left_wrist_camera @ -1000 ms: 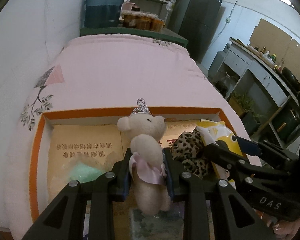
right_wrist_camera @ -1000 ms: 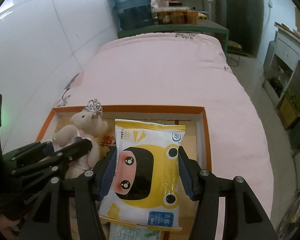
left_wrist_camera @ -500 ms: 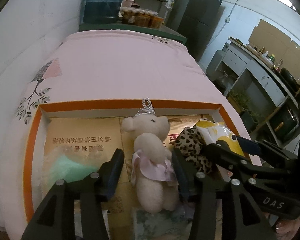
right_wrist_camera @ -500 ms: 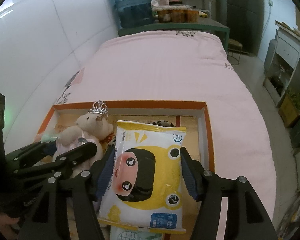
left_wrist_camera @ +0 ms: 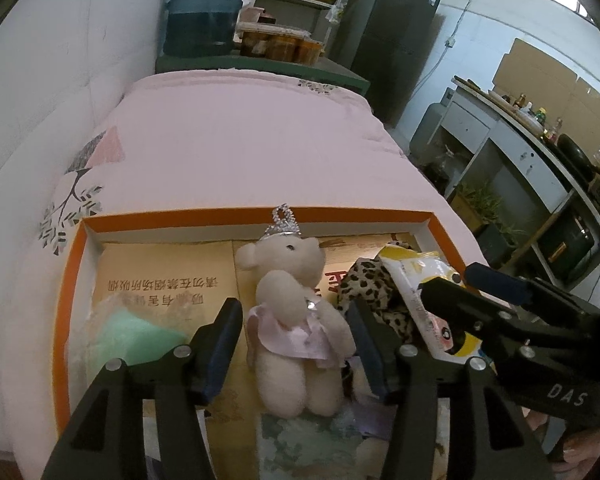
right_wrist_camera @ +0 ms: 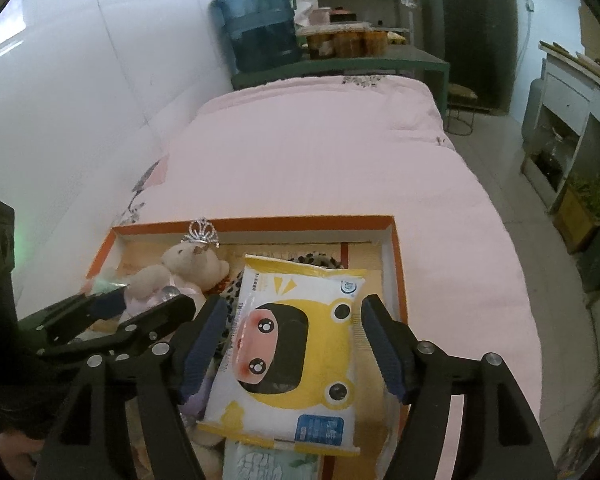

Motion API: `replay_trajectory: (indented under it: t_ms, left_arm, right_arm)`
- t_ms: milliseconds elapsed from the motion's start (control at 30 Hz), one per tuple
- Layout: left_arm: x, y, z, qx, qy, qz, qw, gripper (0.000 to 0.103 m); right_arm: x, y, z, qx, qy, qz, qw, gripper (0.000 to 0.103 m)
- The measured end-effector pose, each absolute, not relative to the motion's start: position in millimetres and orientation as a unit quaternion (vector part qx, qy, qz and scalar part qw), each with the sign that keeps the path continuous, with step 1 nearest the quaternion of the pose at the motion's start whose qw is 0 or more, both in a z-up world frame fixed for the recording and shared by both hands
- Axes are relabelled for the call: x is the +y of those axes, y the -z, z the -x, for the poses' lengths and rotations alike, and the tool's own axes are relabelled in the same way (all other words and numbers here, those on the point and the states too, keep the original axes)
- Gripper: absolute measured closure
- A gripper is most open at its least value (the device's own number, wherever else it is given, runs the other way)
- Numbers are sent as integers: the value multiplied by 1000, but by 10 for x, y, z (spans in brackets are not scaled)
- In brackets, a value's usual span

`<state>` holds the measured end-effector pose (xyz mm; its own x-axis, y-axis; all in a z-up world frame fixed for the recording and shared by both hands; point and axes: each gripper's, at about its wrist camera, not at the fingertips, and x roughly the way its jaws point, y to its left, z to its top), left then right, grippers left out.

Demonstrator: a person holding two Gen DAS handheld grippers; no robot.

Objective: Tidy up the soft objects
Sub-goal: 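Lower both items into the box lid and open both grippers, then withdraw both grippers from the box lid back toward the bed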

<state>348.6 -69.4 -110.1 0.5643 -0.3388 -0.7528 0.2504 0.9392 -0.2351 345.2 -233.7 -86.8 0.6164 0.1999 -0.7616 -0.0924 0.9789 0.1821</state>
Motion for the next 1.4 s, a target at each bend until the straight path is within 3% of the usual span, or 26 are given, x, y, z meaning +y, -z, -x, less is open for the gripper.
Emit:
replay_trajectory:
  t_ms: [1400]
  left_arm:
    - [-588,659,-2488,395,163,61,902,48]
  right_arm:
    - [-2271,480,-2501,407,-79,-61,908,31]
